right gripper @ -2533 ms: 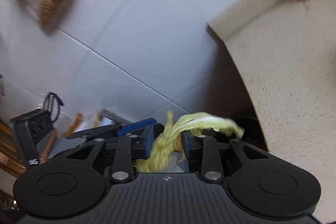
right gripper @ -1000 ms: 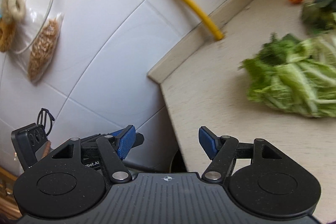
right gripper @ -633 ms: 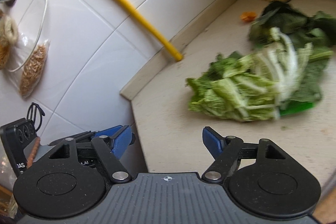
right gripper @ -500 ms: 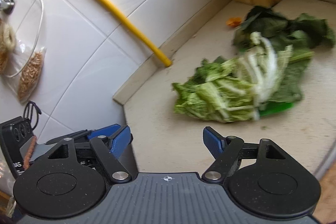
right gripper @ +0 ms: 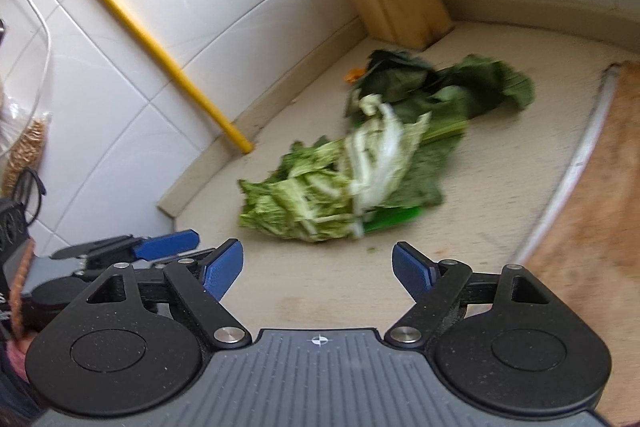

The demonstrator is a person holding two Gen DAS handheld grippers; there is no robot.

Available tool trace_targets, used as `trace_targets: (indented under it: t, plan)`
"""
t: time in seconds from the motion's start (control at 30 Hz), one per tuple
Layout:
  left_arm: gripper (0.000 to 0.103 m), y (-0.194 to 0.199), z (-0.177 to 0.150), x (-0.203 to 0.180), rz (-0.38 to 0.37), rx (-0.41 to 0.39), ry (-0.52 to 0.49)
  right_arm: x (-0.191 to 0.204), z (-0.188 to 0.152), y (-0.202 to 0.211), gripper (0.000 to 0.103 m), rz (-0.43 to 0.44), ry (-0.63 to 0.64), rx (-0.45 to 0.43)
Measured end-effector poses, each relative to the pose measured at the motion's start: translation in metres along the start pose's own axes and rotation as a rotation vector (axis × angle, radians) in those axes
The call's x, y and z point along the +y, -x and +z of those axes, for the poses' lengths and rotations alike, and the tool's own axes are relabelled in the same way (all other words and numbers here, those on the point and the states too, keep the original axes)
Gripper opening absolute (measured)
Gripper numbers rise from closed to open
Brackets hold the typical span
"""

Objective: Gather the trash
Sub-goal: 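Move both tools back over the countertop toward the vegetable pile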

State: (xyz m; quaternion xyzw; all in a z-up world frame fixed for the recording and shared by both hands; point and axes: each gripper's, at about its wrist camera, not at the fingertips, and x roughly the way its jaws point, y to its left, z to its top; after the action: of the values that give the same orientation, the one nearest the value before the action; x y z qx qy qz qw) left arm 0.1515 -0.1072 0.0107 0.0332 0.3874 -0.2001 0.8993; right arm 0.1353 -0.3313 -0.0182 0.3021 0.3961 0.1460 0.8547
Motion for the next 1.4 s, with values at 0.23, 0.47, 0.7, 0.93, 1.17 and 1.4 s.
trace_targets:
  t: [0.23, 0.47, 0.7, 0.93, 1.17, 1.4]
  plan:
    - [0.049, -0.012, 0.008, -0.019, -0.021, 0.018, -0.059, -0.01, -0.003, 0.006, 0.088, -0.054, -0.013, -0.019]
    - [0.049, -0.023, 0.018, -0.015, -0.053, 0.025, -0.087, -0.004, -0.001, 0.0, 0.091, -0.144, 0.015, -0.019]
    - [0.05, -0.029, 0.024, 0.007, -0.034, 0.028, -0.092, 0.006, 0.004, -0.007, 0.092, -0.176, 0.015, -0.023]
    - [0.05, -0.051, 0.027, 0.037, -0.035, 0.073, -0.042, 0.013, 0.008, -0.016, 0.093, -0.205, 0.004, -0.017]
    - [0.05, -0.065, 0.034, 0.042, -0.109, 0.056, -0.061, 0.017, 0.006, -0.015, 0.094, -0.246, 0.009, 0.001]
    - [0.05, -0.091, 0.053, 0.013, -0.25, 0.123, -0.601, 0.015, 0.008, -0.012, 0.095, -0.269, -0.01, 0.006]
